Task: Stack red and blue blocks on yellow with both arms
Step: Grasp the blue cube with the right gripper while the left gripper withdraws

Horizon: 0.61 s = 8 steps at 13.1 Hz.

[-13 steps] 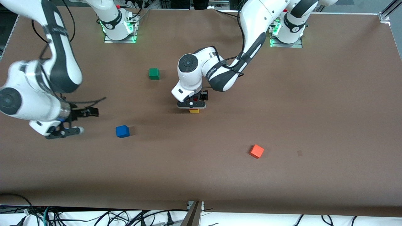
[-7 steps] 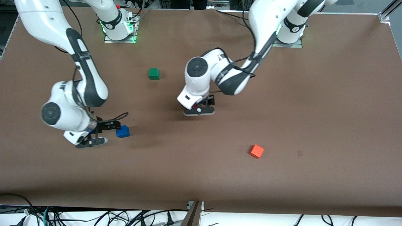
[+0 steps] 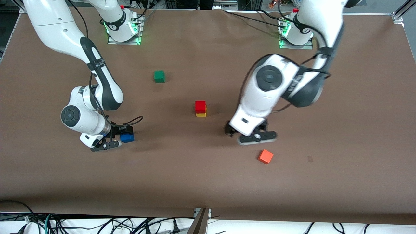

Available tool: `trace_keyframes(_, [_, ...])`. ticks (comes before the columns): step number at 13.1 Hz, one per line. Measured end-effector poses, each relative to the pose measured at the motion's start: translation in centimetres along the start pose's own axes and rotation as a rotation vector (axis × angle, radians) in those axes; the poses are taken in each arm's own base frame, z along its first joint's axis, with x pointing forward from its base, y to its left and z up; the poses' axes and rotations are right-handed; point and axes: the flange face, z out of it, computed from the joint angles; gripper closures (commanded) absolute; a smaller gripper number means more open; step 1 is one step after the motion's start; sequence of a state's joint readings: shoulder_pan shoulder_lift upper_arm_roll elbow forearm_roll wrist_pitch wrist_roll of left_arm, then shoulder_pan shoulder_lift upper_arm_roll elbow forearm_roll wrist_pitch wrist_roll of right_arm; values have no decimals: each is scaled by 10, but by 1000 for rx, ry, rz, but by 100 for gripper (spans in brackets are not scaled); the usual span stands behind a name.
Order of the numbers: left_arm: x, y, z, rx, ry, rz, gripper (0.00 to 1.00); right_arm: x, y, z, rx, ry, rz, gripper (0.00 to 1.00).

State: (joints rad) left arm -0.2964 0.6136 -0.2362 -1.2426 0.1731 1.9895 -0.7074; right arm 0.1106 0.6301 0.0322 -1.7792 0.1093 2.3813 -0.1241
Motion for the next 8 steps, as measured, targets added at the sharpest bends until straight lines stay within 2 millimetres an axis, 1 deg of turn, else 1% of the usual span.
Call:
trace_keyframes(1, [12,-25,-14,21,-11,22,0,0,-1,3,6,-2,11,9])
trace_keyframes(3, [35,-76,-43,30,-27,71,0,0,-4,4,11,-3,23,18])
trace_keyframes(4, [46,-101,-54,9,-37,78,0,0,-5,4,11,-3,28,26])
trace_keyframes(5, [57,-127,-64,-16,-38,76,0,0,-6,4,11,-3,30,37])
trace_keyframes(6, [69,-157,-76,-36,-28,68,0,0,-7,4,11,-3,32,54])
trace_keyframes(7, [77,-183,-90,-40,-15,60,0,0,-8,4,11,-2,31,68])
trace_keyframes(8, [78,-205,-105,-30,-21,47,0,1,-8,2,11,1,30,72])
